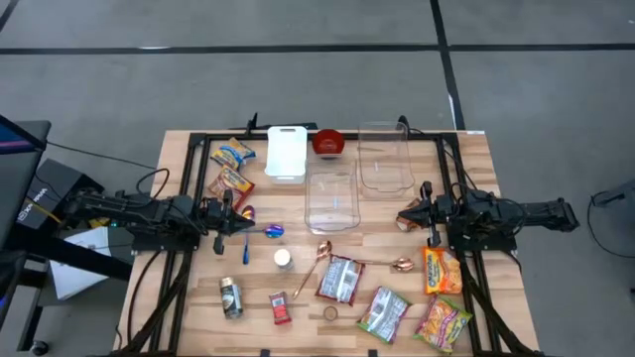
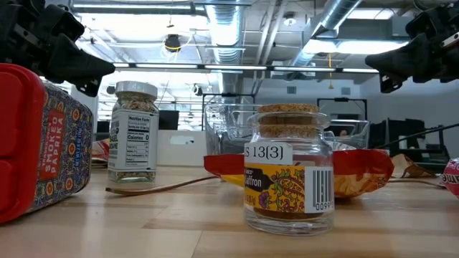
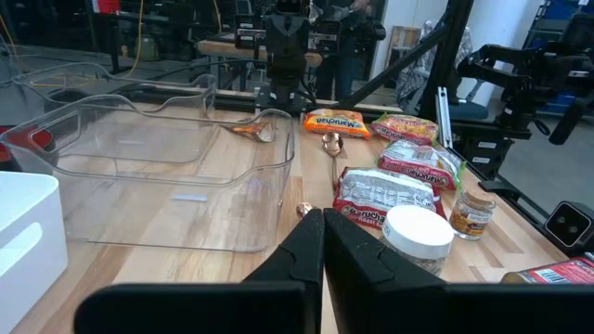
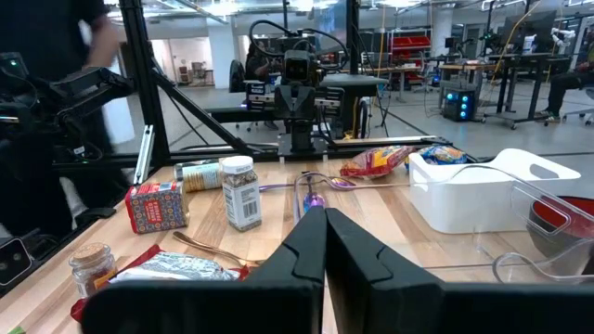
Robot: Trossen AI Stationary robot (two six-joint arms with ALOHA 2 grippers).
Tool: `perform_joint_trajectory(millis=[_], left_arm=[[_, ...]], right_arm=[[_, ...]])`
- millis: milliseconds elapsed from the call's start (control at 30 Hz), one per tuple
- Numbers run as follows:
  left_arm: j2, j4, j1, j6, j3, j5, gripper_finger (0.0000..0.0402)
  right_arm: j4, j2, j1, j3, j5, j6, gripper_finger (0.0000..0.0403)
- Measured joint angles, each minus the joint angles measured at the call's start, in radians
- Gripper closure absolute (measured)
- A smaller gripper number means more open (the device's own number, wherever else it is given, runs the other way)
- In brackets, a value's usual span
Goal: Pick & Place Food Item
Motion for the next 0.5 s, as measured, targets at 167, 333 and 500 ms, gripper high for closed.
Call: perform_joint_trajectory(millis=[167, 333, 500], left_arm=[[0.0, 0.0, 0.0, 0.0, 0.0, 0.0, 0.0398], [0.0, 0.0, 0.0, 0.0, 0.0, 0.0, 0.0398], [0.021, 0.095, 0.005, 0.002, 0.0, -0.078, 0.0398]], right_arm=[[0.0, 0.0, 0.0, 0.0, 0.0, 0.0, 0.0403], [0.0, 0.0, 0.0, 0.0, 0.0, 0.0, 0.0403], [0.0, 0.0, 0.0, 0.0, 0.0, 0.0, 0.0403]])
